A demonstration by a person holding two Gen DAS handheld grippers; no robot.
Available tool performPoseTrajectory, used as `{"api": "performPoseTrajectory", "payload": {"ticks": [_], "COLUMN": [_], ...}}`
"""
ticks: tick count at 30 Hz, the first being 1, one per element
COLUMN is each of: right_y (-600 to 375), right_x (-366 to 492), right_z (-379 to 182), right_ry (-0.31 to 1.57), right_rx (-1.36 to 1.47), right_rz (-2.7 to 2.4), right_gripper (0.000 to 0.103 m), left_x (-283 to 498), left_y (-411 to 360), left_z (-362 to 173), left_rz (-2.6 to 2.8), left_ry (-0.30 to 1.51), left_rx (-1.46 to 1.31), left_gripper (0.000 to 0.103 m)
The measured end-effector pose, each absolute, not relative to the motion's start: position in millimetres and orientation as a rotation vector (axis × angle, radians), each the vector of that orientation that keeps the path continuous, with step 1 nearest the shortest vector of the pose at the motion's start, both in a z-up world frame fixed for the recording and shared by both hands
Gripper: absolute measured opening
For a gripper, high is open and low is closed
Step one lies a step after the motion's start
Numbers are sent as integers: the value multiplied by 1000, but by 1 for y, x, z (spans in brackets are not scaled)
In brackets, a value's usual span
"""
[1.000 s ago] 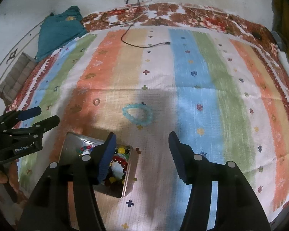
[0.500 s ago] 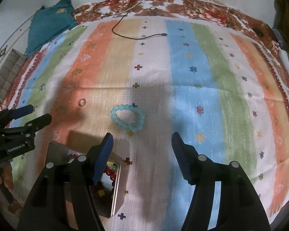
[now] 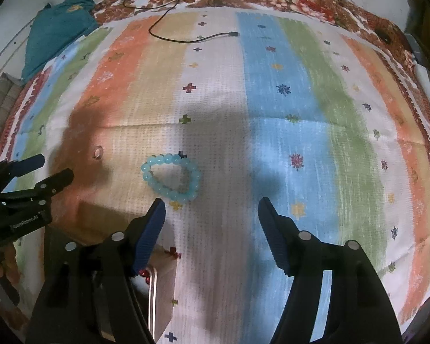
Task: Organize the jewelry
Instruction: 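Move both tools back toward the second metal ring and light blue bracelet, then grasp the second metal ring with the left tool while the right tool grasps the light blue bracelet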
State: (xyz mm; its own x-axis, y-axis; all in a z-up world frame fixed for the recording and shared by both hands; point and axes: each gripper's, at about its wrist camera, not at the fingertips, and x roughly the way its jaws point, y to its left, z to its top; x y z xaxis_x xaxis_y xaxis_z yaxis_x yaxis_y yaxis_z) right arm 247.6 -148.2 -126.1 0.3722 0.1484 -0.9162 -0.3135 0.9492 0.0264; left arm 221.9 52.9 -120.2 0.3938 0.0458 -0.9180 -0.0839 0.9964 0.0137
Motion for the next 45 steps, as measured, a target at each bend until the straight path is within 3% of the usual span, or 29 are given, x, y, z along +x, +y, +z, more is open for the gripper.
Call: {"api": "performPoseTrajectory", "payload": {"ticks": [22,28,31,34,41,45], "right_y": [-132,-124,-122,-122,-117,-112], "right_x": [279,286,288,291,294,293], "right_z": [-161,-171,-174,-177,-185,-185], "right_ry": [1225,1242,1251,1252,1254,1248], "right_rx": [-180,-204,-211,-216,-260,-277], "right_rz": [298,309,305,301,300,306], "right_gripper": [67,67,58,53,44,34], "left_x": [255,270,276,280,283,284], "left_y": [61,60,61,59,56,54], "left_z": [-148,-160,-166,-167,-171,-172], "left_rz": [27,13,4,10,15,25], "left_ry": [1191,1204,1221,1235,1259,1271], "left_rx": [-54,-23,-38,-24,-15,0], "left_gripper": [75,67,62,61,48,41]}}
